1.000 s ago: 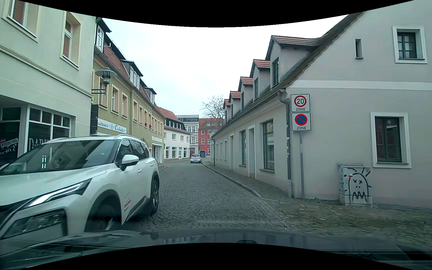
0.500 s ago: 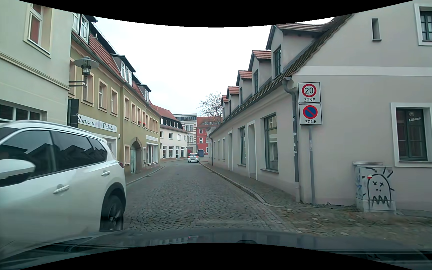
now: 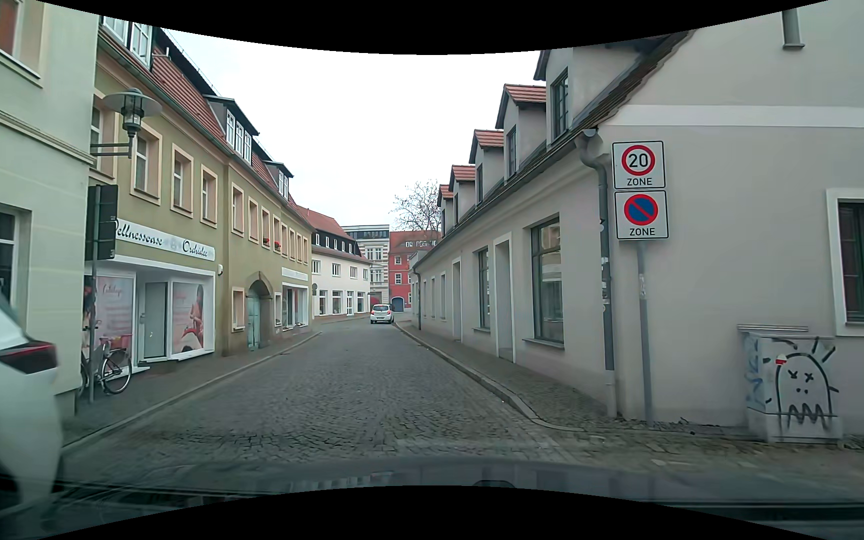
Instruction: Follow the waypoints while adhering to traffic rules and regulations
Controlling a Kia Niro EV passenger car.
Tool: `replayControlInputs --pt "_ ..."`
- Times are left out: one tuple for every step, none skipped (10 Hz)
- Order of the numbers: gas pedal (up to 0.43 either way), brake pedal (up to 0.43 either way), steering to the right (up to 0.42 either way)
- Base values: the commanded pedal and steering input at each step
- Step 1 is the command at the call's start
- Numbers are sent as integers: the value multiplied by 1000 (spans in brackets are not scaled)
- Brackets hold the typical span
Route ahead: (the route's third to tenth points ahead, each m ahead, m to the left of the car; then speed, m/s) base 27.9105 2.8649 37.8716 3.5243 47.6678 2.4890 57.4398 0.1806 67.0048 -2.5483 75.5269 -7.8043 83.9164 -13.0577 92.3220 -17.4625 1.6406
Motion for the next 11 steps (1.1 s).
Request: replayControlInputs --pt "0 0 66" --pt "0 0 55" --pt "0 0 42" --pt "0 0 19" --pt "8 0 -2" --pt "98 0 -23" --pt "98 0 -46" --pt "98 0 -71" --pt "98 0 -106" --pt "98 0 -137" --pt "118 0 -171"
